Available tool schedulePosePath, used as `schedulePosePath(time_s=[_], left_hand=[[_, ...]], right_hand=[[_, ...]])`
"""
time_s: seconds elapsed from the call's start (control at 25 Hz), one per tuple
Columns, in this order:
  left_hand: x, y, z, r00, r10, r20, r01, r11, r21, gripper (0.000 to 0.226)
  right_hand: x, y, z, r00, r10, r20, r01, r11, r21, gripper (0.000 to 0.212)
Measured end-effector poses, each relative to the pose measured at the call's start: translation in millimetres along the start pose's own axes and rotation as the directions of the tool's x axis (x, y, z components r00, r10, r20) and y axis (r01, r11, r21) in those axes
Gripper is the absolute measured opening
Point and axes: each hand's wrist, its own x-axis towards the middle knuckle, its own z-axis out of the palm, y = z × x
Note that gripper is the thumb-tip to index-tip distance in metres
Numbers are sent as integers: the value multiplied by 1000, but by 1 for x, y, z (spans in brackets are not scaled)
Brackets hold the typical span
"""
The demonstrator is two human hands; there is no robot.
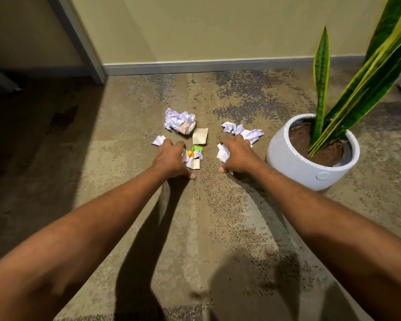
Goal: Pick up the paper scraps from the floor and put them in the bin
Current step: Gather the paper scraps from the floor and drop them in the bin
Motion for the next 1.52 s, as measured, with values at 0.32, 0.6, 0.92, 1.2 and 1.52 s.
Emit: schedulePosePath(time_s=[0.32,0.6,0.92,1.2,1.52], left_hand=[[11,17,12,978,200,-53,-206,967,-152,80],[-7,26,22,976,189,-110,-218,878,-426,57],[-31,37,19,987,161,-5,-127,755,-643,49],[-56,81,-7,958,272,89,-136,708,-693,66],[-99,186,-42,902,418,108,-230,677,-700,60]], right_hand=[[2,-37,14,996,-91,-13,92,983,158,49],[-18,-49,22,1000,1,23,-13,848,529,41],[-52,-30,11,959,210,190,-274,517,811,53],[-98,-2,-25,957,251,147,-242,407,881,56],[-172,52,-93,958,287,-17,-82,330,940,46]])
